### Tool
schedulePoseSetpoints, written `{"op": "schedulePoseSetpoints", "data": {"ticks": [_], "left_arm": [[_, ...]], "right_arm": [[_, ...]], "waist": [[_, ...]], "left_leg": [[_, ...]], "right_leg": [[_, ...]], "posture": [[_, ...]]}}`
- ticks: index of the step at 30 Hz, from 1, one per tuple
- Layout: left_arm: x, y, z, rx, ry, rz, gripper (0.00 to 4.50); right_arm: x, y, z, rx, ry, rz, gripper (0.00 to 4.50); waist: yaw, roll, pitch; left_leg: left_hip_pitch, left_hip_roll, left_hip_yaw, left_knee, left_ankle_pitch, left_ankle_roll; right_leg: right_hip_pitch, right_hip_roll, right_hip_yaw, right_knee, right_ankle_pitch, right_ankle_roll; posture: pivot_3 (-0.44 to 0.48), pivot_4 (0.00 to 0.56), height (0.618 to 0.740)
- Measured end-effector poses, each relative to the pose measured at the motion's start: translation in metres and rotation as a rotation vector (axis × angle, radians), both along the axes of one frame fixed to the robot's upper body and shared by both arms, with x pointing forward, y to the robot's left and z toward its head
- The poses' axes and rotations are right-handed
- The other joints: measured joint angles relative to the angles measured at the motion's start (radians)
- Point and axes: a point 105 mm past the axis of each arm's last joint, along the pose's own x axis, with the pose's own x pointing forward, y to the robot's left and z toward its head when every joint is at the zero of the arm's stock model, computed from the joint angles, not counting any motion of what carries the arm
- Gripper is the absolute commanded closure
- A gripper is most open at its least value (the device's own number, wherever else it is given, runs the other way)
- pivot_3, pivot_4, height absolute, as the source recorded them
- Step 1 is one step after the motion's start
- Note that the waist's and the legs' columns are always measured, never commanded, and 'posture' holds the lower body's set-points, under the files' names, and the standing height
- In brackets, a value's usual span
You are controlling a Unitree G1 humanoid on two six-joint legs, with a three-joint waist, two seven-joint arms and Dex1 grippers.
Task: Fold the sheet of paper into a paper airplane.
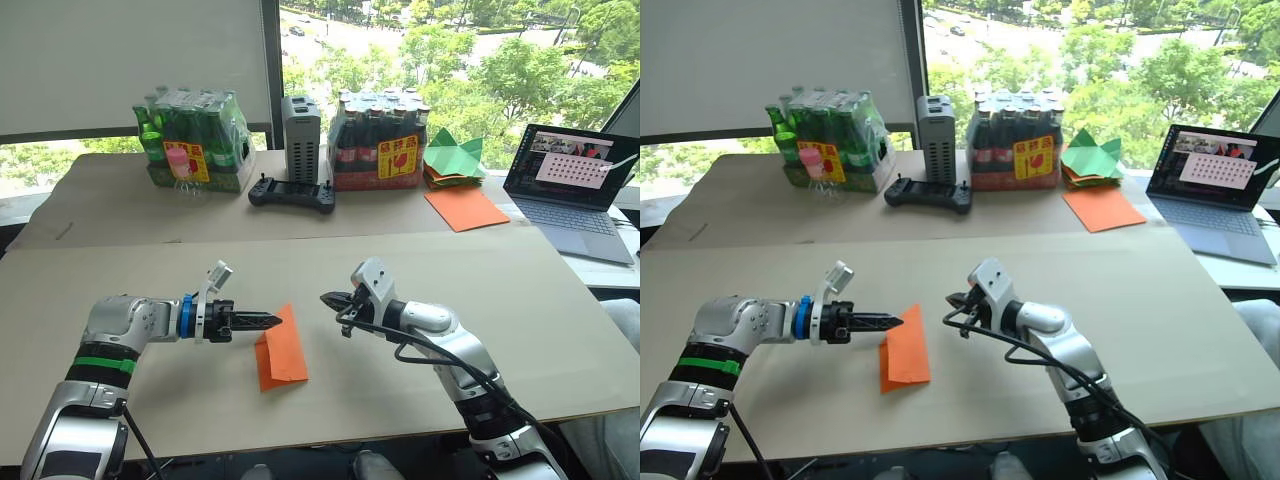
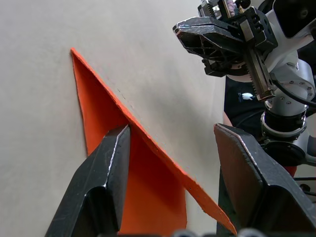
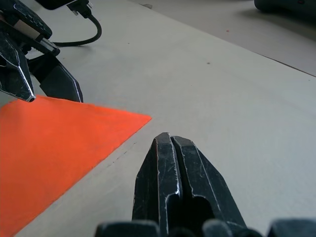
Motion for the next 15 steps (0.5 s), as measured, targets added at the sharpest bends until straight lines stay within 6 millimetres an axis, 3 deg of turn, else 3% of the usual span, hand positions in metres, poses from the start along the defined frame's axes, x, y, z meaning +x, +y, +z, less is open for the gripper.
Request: {"op": "schedulePoseSetpoints", "data": {"ticks": [12, 15], "left_arm": [[-0.0023, -0.0034, -0.0057, 0.010, 0.026, -0.017, 1.66], [-0.0017, -0.0020, -0.0074, 0.017, 0.030, -0.011, 2.44]], "right_arm": [[-0.0007, -0.0005, 0.0008, -0.003, -0.005, 0.001, 4.50], [-0.0006, -0.0009, 0.0005, -0.004, -0.004, 0.000, 4.50]], "waist": [[-0.001, 0.000, 0.000], [-0.001, 0.000, 0.000]], "left_leg": [[0.000, 0.000, 0.000, 0.001, 0.000, 0.000], [0.000, 0.000, 0.000, 0.002, 0.000, 0.000]], "right_leg": [[0.000, 0.000, 0.000, 0.001, 0.000, 0.000], [0.000, 0.000, 0.000, 0.002, 0.000, 0.000]], "posture": [[0.000, 0.150, 0.740], [0.000, 0.150, 0.740]]}}
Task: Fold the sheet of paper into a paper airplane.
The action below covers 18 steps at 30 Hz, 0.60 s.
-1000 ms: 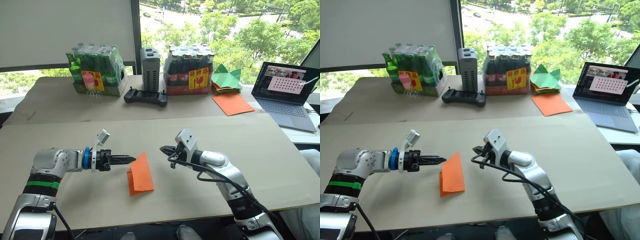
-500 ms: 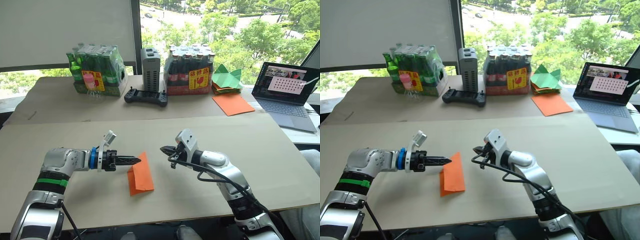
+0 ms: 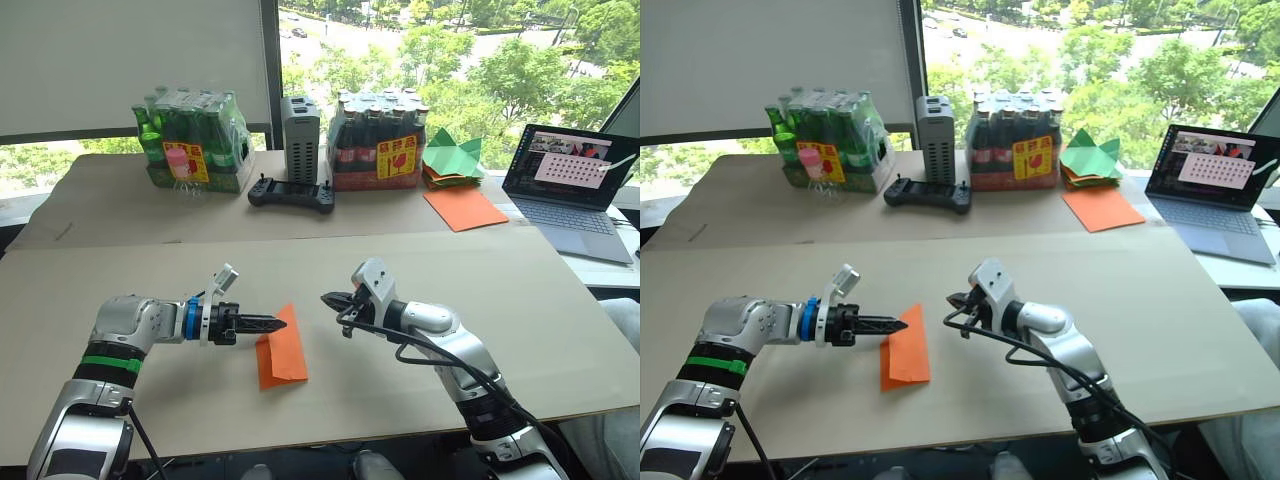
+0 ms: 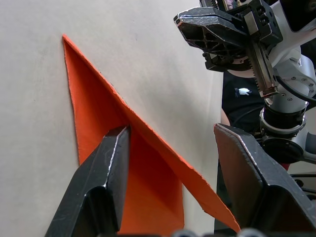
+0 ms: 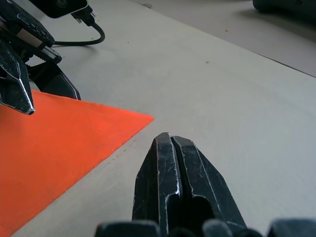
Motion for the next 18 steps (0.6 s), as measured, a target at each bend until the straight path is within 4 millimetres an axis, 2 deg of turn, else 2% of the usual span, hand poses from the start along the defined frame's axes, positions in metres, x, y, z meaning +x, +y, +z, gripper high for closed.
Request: {"op": "schedulePoseSetpoints", "data": {"ticks": [6, 13, 18], "left_arm": [[0.0007, 0.0025, -0.0030, 0.005, 0.014, 0.013, 4.44], [0.0003, 0.0016, -0.0065, 0.007, 0.026, 0.023, 4.48], [0.0075, 0.0009, -0.0055, -0.003, 0.007, 0.084, 4.48]], "right_arm": [[-0.0001, 0.0001, -0.0002, 0.000, 0.000, 0.001, 4.50], [-0.0003, 0.0002, -0.0005, -0.001, 0.001, 0.001, 4.50], [-0.0005, 0.0006, -0.0009, -0.001, 0.002, 0.002, 4.50]], "waist": [[0.000, 0.000, 0.000], [0.000, 0.000, 0.000], [0.000, 0.000, 0.000]], "left_leg": [[0.000, 0.000, 0.000, 0.002, 0.000, 0.000], [0.000, 0.000, 0.000, 0.006, 0.000, 0.000], [-0.001, 0.000, 0.000, 0.008, 0.000, 0.000]], "right_leg": [[0.000, 0.000, 0.000, 0.003, 0.000, 0.000], [0.000, 0.000, 0.000, 0.006, 0.000, 0.000], [0.000, 0.000, 0.000, 0.007, 0.000, 0.000]], "posture": [[0.000, 0.150, 0.740], [0.000, 0.150, 0.740], [0.000, 0.150, 0.740]]}}
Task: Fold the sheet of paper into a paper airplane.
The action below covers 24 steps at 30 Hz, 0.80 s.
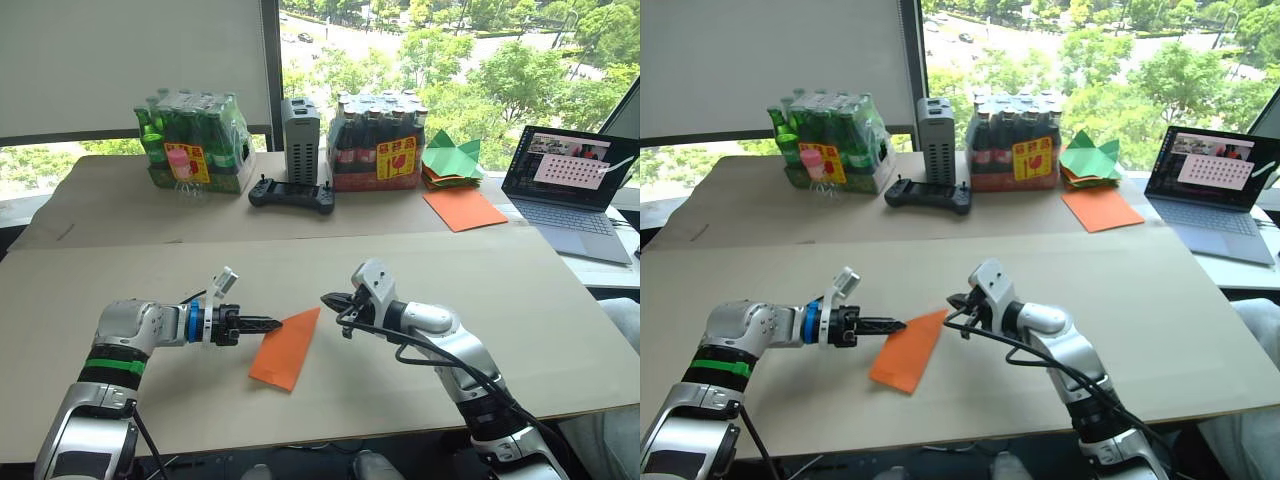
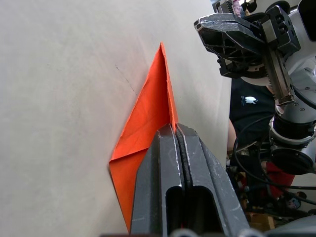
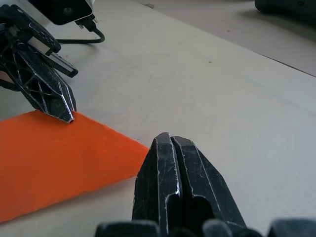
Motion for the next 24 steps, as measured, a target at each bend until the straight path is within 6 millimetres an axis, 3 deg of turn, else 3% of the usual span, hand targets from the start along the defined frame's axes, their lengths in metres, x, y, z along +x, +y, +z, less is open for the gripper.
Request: {"op": "schedulePoseSetpoints", "data": {"ticks": [11, 13, 20, 24], "left_arm": [[0.035, -0.011, 0.019, -0.140, -0.053, 0.378, 4.48], [0.036, -0.015, 0.021, -0.171, -0.054, 0.445, 4.48], [0.025, -0.026, -0.001, -0.194, 0.112, 0.742, 4.48], [0.021, -0.022, -0.006, -0.189, 0.180, 0.859, 4.48]], "right_arm": [[0.000, 0.001, 0.000, 0.004, -0.001, -0.004, 4.50], [0.000, 0.001, 0.000, 0.005, -0.001, -0.005, 4.50], [0.002, 0.003, 0.000, 0.014, -0.014, -0.010, 4.50], [0.001, 0.007, 0.000, 0.026, -0.014, -0.005, 4.50]], "waist": [[0.004, 0.000, 0.000], [0.004, 0.000, 0.000], [0.006, -0.001, 0.000], [0.005, -0.001, 0.000]], "left_leg": [[-0.001, -0.001, -0.001, 0.001, 0.000, 0.000], [0.000, -0.001, -0.001, 0.001, 0.000, 0.000], [-0.001, -0.002, 0.000, 0.001, 0.000, 0.000], [0.000, -0.002, 0.000, 0.001, 0.000, 0.000]], "right_leg": [[0.000, -0.001, 0.000, 0.001, 0.000, 0.000], [0.000, -0.003, 0.001, 0.001, 0.001, 0.001], [0.000, -0.003, 0.001, 0.000, 0.001, 0.002], [0.001, -0.003, 0.002, -0.001, 0.002, 0.003]], "posture": [[0.000, 0.150, 0.740], [0.000, 0.150, 0.740], [0.000, 0.150, 0.740], [0.000, 0.150, 0.740]]}}
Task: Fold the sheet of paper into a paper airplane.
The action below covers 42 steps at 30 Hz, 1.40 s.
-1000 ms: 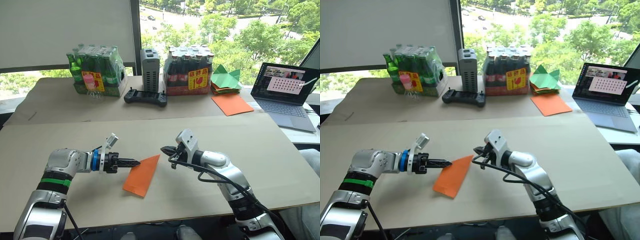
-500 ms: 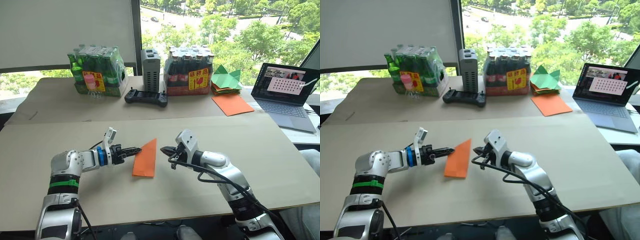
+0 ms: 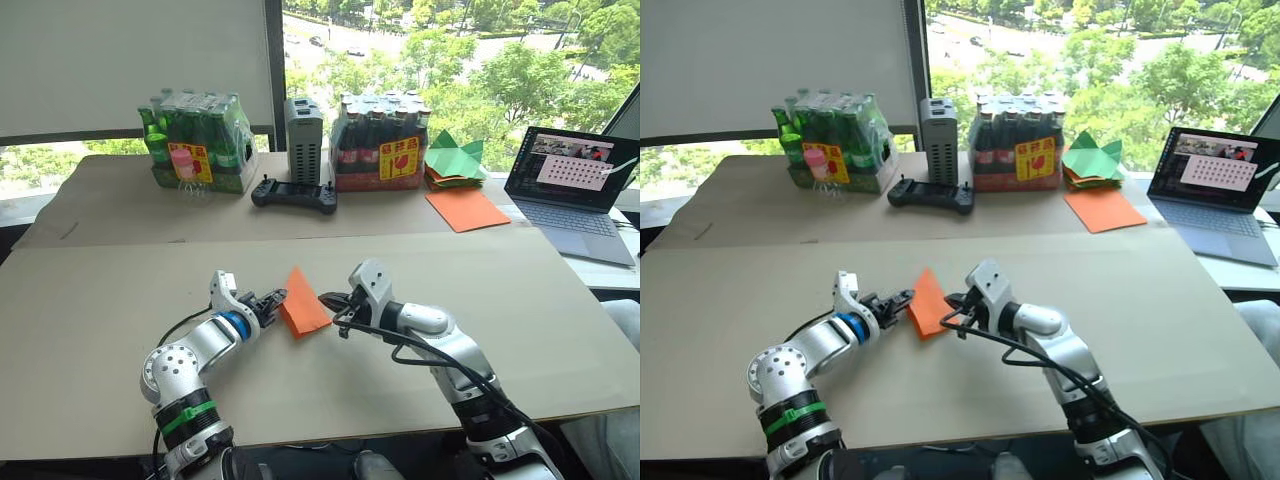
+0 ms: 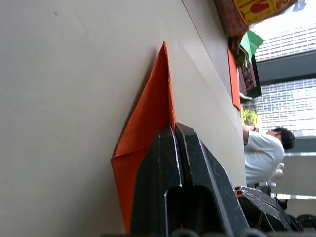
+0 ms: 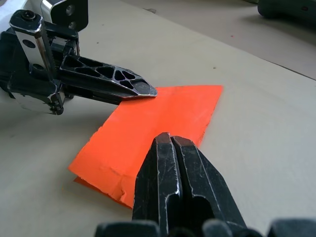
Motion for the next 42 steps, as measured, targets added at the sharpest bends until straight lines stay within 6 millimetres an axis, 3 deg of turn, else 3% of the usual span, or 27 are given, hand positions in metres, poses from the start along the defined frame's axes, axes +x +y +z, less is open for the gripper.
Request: {"op": "schedulePoseSetpoints", "data": {"ticks": [8, 14, 23, 26, 32, 36, 42], "left_arm": [[0.001, 0.024, 0.004, -0.033, 0.047, 0.170, 4.48], [-0.003, 0.028, -0.001, -0.084, 0.077, 0.215, 2.76], [-0.008, 0.025, -0.003, -0.133, 0.078, 0.150, 2.76], [-0.015, 0.043, -0.003, -0.122, 0.054, 0.143, 2.70], [-0.034, 0.081, -0.005, -0.045, 0.018, 0.089, 2.70], [-0.045, 0.097, 0.001, -0.004, -0.021, 0.039, 2.70], [-0.047, 0.105, 0.000, 0.020, -0.039, 0.010, 2.70]], "right_arm": [[0.000, 0.002, -0.002, 0.006, 0.004, 0.003, 4.50], [0.000, 0.004, -0.003, 0.004, 0.000, 0.009, 4.50], [-0.006, 0.012, 0.000, -0.002, -0.050, 0.062, 4.50], [-0.012, 0.018, 0.000, -0.026, -0.079, 0.117, 3.69], [-0.020, 0.030, 0.000, -0.044, -0.143, 0.191, 1.58], [-0.019, 0.036, -0.008, -0.078, -0.180, 0.202, 1.58], [-0.010, 0.046, -0.013, -0.083, -0.226, 0.198, 1.58]], "waist": [[0.007, 0.000, 0.000], [0.012, 0.000, 0.000], [0.015, 0.000, 0.000], [0.011, 0.000, 0.000], [0.010, 0.000, 0.000], [0.012, 0.000, 0.000], [0.016, 0.000, 0.000]], "left_leg": [[0.000, -0.001, 0.000, 0.000, 0.000, 0.000], [0.000, -0.001, 0.000, 0.000, 0.000, 0.000], [0.001, -0.001, 0.000, 0.000, 0.000, 0.000], [0.001, 0.000, 0.000, 0.000, 0.000, 0.000], [0.001, 0.000, 0.000, 0.000, 0.000, 0.000], [0.001, 0.000, 0.000, 0.000, 0.000, 0.000], [0.001, 0.000, 0.000, 0.000, 0.000, 0.000]], "right_leg": [[0.001, 0.000, 0.000, -0.001, 0.000, 0.001], [0.001, 0.000, 0.000, -0.002, 0.000, 0.001], [0.001, 0.000, 0.000, -0.002, 0.000, 0.001], [0.001, 0.001, 0.000, -0.002, 0.000, 0.001], [0.001, 0.001, 0.000, -0.001, 0.000, 0.000], [0.001, 0.001, 0.000, -0.002, 0.000, 0.000], [0.001, 0.001, -0.001, -0.002, 0.000, 0.000]], "posture": [[0.000, 0.150, 0.740], [0.000, 0.150, 0.740], [0.000, 0.150, 0.740], [0.000, 0.150, 0.740], [0.000, 0.150, 0.740], [0.000, 0.150, 0.740], [0.000, 0.150, 0.740]]}}
